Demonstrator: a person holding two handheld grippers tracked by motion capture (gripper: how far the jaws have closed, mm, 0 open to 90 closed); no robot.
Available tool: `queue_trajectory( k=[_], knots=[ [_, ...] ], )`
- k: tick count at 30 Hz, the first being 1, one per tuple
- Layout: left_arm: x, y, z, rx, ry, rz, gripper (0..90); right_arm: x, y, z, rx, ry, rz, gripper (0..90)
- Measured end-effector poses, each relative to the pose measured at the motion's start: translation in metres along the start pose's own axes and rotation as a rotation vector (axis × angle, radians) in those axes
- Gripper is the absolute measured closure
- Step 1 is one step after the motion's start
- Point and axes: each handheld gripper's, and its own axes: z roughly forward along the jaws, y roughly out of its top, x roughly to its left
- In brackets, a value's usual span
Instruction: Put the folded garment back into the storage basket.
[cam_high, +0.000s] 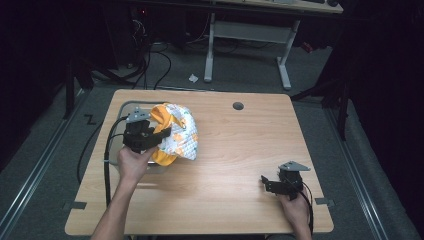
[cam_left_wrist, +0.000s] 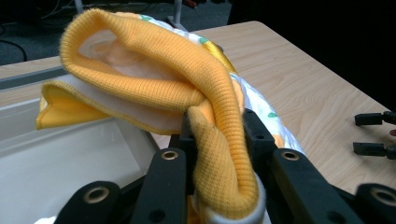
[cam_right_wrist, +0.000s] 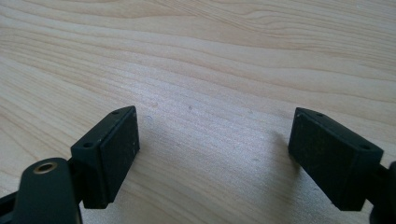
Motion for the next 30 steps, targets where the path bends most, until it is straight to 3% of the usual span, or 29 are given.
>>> queue_trajectory(
  k=[30],
  knots=[
    [0.032, -0.015, -0.020, 0.006, 0.076, -0.063, 74.3, 0.000, 0.000, 0.000, 0.001, 0.001, 0.001, 16.4]
  ],
)
